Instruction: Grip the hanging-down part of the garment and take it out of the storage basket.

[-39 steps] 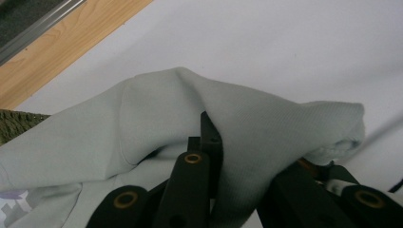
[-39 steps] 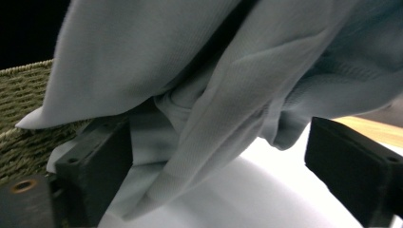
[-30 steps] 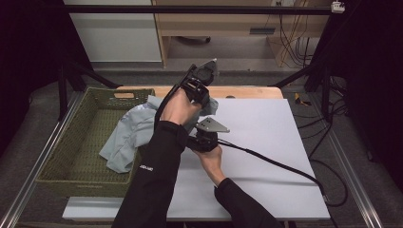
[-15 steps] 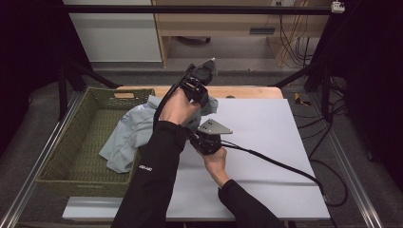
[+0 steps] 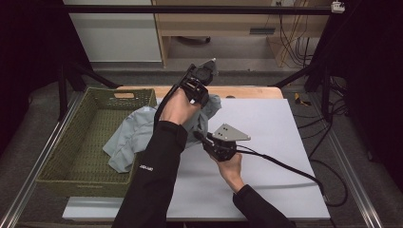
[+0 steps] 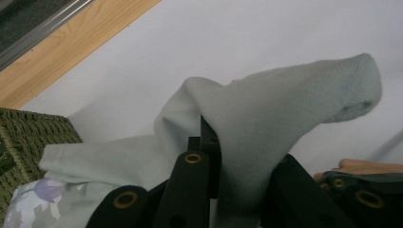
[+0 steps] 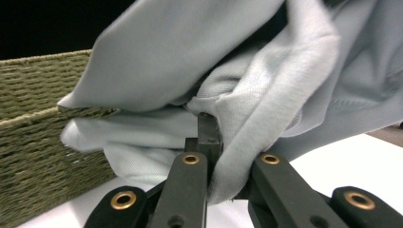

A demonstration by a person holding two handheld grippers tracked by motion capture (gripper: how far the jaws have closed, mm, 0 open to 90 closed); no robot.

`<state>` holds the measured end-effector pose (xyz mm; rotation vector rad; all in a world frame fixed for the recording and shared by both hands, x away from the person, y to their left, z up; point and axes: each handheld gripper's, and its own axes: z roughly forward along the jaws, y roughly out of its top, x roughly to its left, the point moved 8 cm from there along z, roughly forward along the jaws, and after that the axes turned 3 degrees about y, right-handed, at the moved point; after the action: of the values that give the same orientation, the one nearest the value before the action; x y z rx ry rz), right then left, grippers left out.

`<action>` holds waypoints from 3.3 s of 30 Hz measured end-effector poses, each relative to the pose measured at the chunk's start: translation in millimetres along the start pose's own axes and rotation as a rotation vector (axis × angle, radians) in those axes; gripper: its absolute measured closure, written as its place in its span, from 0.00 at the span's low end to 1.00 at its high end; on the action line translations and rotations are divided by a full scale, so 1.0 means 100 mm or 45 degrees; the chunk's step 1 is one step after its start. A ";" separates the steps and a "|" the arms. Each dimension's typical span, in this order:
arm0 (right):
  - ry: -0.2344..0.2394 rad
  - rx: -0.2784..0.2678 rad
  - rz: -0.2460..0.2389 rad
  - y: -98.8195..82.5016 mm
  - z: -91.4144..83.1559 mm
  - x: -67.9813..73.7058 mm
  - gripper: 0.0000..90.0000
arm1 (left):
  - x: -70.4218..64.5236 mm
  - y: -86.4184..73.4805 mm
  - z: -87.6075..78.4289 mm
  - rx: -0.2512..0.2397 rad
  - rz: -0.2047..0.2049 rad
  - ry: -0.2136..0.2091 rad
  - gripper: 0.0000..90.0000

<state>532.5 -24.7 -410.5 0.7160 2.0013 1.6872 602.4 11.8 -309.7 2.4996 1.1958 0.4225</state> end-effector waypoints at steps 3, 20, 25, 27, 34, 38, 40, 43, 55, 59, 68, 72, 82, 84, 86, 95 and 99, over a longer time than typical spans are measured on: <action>-0.002 -0.013 0.028 0.05 -0.12 -0.02 0.97 | 0.01 -0.01 -0.01 0.001 -0.003 -0.013 0.93; -0.057 0.004 -0.027 0.18 -0.67 -0.24 0.97 | -0.17 -0.01 -0.05 -0.016 0.032 -0.077 0.93; -0.073 0.008 -0.034 0.18 -0.78 -0.33 0.97 | -0.25 0.00 -0.02 -0.020 0.043 -0.097 0.93; -0.076 0.013 -0.026 0.18 -0.82 -0.35 0.97 | -0.27 0.00 -0.02 -0.023 0.056 -0.104 0.93; -0.108 -0.004 -0.037 0.22 -0.95 -0.44 0.97 | -0.33 0.01 -0.05 -0.043 0.071 -0.120 0.93; -0.126 -0.009 -0.037 0.24 -0.99 -0.48 0.97 | -0.36 0.02 -0.06 -0.040 0.073 -0.129 0.93; -0.139 -0.015 -0.033 0.25 -1.01 -0.50 0.97 | -0.37 0.02 -0.07 -0.041 0.078 -0.125 0.93; -0.154 -0.010 -0.040 0.25 -1.04 -0.52 0.97 | -0.40 0.04 -0.07 -0.047 0.080 -0.129 0.93; -0.225 -0.062 -0.007 0.39 -1.12 -0.62 0.97 | -0.46 0.07 -0.10 -0.068 0.086 -0.151 0.93; -0.247 -0.071 -0.006 0.42 -1.16 -0.67 0.97 | -0.49 0.09 -0.12 -0.081 0.094 -0.151 0.93; -0.261 -0.057 -0.043 0.41 -1.17 -0.71 0.97 | -0.51 0.10 -0.11 -0.077 0.104 -0.135 0.93; -0.204 -0.040 -0.026 0.29 -1.12 -0.64 0.95 | -0.49 0.08 -0.09 -0.073 0.105 -0.135 0.93; -0.090 -0.011 0.021 -0.02 -0.99 -0.46 0.45 | -0.38 -0.02 0.06 -0.051 0.115 -0.099 0.93; -0.107 -0.045 0.038 -0.02 -1.01 -0.45 0.26 | -0.37 -0.06 0.12 -0.040 0.129 -0.096 0.93; -0.088 -0.032 0.053 -0.05 -1.03 -0.43 0.17 | -0.37 -0.10 0.18 -0.044 0.143 -0.112 0.93; -0.123 -0.029 0.098 -0.23 -1.23 -0.51 0.06 | -0.38 -0.24 0.33 -0.064 0.144 -0.135 0.93; -0.159 -0.038 0.098 -0.29 -1.34 -0.58 0.04 | -0.43 -0.30 0.38 -0.073 0.183 -0.143 0.93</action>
<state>491.7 -167.8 -416.4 0.8756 1.8809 1.6683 570.8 -10.9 -361.6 2.5323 0.9526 0.3415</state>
